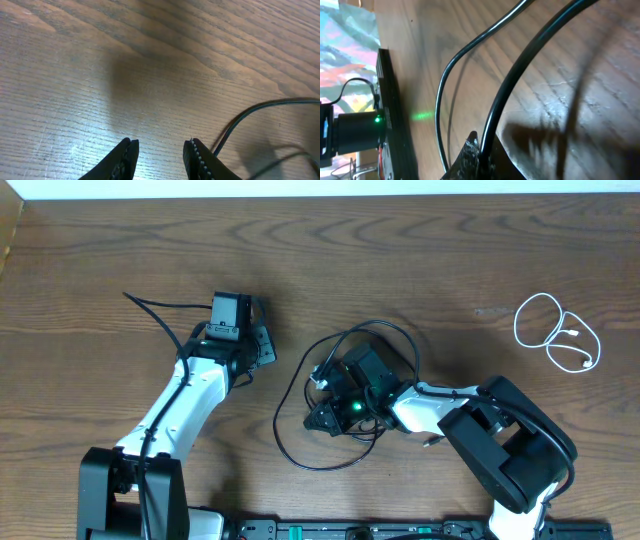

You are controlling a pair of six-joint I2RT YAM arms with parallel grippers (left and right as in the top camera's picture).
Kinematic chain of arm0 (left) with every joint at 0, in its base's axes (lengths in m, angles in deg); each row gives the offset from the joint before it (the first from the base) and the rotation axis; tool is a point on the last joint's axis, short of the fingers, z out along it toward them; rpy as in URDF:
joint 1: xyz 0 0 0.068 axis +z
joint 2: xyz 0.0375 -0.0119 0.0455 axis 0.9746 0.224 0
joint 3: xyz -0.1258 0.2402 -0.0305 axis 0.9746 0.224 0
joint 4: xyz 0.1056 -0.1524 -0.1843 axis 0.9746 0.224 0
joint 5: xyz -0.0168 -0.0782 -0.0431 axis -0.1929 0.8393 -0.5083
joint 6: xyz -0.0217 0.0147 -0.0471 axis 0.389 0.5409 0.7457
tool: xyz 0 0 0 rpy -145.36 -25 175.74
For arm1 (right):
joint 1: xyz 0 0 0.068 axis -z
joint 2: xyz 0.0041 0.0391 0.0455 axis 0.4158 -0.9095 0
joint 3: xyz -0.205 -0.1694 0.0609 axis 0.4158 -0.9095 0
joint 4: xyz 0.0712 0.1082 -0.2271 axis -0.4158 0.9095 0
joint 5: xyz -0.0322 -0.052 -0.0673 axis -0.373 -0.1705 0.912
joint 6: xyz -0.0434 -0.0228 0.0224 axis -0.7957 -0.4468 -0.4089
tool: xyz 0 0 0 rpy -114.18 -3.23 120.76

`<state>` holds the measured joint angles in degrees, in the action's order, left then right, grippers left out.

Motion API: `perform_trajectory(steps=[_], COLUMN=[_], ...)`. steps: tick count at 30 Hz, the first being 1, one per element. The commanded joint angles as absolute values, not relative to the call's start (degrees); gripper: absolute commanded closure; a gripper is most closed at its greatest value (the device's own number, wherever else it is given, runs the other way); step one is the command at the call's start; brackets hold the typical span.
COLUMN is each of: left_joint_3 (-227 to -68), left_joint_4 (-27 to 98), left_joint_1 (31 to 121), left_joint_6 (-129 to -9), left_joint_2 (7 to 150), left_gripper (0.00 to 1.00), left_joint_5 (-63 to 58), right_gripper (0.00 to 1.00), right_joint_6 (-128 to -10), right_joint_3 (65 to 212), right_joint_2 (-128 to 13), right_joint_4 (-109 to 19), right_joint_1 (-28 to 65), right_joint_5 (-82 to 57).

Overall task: Untangle cables
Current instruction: 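Grasp a black cable with the right gripper and lift it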

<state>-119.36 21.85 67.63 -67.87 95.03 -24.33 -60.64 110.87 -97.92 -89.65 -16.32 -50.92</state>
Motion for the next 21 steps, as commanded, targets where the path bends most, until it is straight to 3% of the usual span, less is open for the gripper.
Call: perform_trajectory(steps=[1, 7, 14, 21], left_joint_3=[-119.5, -119.5, -119.5, -119.5], left_joint_4=[21.9, 21.1, 20.9, 20.9], left_joint_1=[67.8, 67.8, 67.8, 67.8], left_joint_6=[-67.4, -71.5, -71.7, -71.7], left_joint_2=[94.9, 94.9, 94.9, 94.9], left_gripper=[0.64, 0.64, 0.53, 0.51], left_joint_5=[-22.8, -17.4, -16.9, -16.9], right_gripper=[0.99, 0.99, 0.99, 0.99], right_joint_6=[-61.8, -63.2, -64.6, -67.5], right_joint_3=[110.8, 110.8, 110.8, 110.9], right_joint_2=[-95.3, -86.8, -74.6, -63.0], right_joint_4=[-89.8, -87.2, -82.7, -79.8], right_joint_1=[-15.5, -15.5, -15.5, -15.5], right_joint_5=[-52.5, -49.6, -38.3, -28.2])
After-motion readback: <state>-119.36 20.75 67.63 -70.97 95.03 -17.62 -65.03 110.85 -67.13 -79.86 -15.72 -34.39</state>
